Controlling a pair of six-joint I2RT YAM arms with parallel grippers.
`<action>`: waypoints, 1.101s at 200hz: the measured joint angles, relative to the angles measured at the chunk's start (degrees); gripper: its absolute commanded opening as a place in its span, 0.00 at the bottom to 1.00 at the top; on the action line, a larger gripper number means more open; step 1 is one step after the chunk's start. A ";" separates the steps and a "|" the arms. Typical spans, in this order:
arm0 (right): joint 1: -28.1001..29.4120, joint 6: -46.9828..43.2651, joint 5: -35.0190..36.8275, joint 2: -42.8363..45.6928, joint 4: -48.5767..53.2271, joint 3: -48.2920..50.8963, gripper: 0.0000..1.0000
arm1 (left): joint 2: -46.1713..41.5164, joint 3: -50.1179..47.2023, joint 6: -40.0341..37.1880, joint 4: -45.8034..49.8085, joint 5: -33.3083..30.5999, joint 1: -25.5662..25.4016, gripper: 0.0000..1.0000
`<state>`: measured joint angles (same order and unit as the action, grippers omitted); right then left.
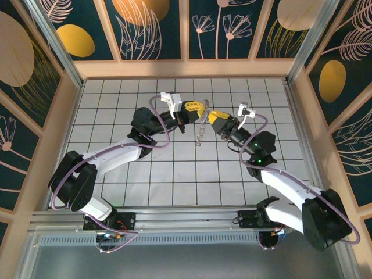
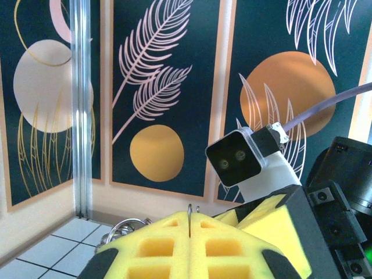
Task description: Put the keys on the keyring
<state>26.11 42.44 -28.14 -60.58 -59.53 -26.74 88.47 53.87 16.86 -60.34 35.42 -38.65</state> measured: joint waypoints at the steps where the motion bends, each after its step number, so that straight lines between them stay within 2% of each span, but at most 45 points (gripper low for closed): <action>1: -0.09 -0.09 0.04 0.28 0.26 0.02 0.36 | 0.00 0.00 0.00 -0.07 0.00 0.00 0.00; 64: -3.61 -1.60 0.02 9.53 8.57 0.35 0.39 | 0.63 0.00 0.22 -1.01 0.02 0.00 0.00; 85: -3.96 -1.62 -0.22 9.20 10.29 -0.11 0.44 | 1.07 0.00 0.94 -1.03 0.04 0.00 0.00; 117: -3.96 -1.55 -0.59 7.13 10.49 -1.27 0.45 | 1.68 0.00 2.91 -1.29 0.07 0.00 0.00; 151: -3.96 -0.94 -1.90 4.13 9.66 -1.62 0.51 | 2.32 0.02 5.46 -3.21 0.04 0.00 0.00; 220: -3.61 -0.09 -2.38 2.78 7.91 -1.62 0.53 | 3.17 0.02 9.49 -4.66 0.15 0.00 0.00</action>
<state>22.50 42.35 -30.52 -57.80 -51.62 -28.36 91.64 53.89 26.35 -64.99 35.57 -38.65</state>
